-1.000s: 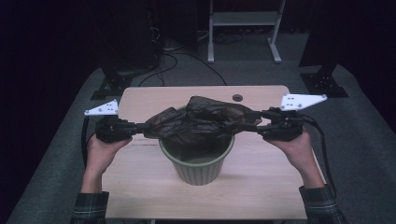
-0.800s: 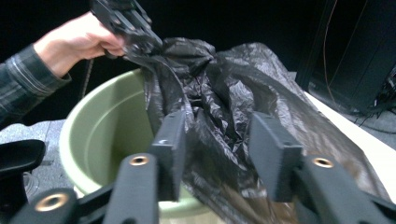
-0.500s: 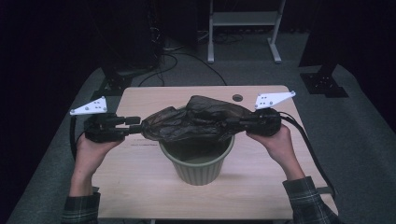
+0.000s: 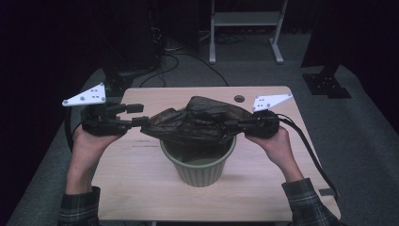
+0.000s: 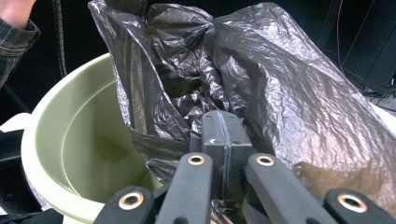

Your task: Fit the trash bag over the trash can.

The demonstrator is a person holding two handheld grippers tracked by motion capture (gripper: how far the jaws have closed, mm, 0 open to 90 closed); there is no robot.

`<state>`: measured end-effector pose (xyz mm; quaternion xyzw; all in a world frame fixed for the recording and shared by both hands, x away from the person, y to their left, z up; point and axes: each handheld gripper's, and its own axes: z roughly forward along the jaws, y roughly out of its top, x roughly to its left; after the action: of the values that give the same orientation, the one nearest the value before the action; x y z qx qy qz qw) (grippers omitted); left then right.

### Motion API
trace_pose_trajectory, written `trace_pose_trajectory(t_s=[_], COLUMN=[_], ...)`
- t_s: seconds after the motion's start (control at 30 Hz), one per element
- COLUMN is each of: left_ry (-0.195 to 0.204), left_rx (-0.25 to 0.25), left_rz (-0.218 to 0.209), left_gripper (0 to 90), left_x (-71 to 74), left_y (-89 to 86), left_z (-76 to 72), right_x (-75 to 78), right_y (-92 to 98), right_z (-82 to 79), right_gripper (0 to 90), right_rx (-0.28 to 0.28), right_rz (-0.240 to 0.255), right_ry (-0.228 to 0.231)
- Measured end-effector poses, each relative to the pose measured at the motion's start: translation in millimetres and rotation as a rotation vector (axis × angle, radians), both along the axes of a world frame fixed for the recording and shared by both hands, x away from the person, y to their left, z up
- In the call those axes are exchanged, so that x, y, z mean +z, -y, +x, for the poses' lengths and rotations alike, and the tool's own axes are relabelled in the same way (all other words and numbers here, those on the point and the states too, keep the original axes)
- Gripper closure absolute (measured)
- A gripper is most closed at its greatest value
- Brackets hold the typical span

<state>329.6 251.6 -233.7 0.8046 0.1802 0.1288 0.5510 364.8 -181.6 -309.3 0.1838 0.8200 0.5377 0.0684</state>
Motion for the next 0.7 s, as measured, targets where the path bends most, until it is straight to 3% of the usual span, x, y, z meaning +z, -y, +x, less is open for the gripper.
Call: trace_pose_trajectory(t_s=[0.17,0.33,0.53,0.7], left_ry=[0.010,-0.011,-0.047,-0.053], left_rx=[-0.069,-0.125,-0.143,-0.148], left_rz=[0.008,0.029,0.051,0.076], left_gripper=[46.6,45.5,46.1,45.9], left_x=[4.3,-4.5,-19.6,-27.6], left_y=[29.4,57.5,71.6,77.4], left_z=[0.3,4.8,13.3,14.0], right_x=[-0.5,0.3,2.5,3.7], right_y=[-1.3,-0.5,1.7,2.4], right_z=[0.7,1.0,-0.1,0.6], right_gripper=[89.8,89.8,89.8,89.9], right_rx=[0.002,-0.001,-0.001,-0.002], right_rz=[0.001,0.003,0.012,0.018], right_ry=[-0.006,-0.005,-0.003,0.000])
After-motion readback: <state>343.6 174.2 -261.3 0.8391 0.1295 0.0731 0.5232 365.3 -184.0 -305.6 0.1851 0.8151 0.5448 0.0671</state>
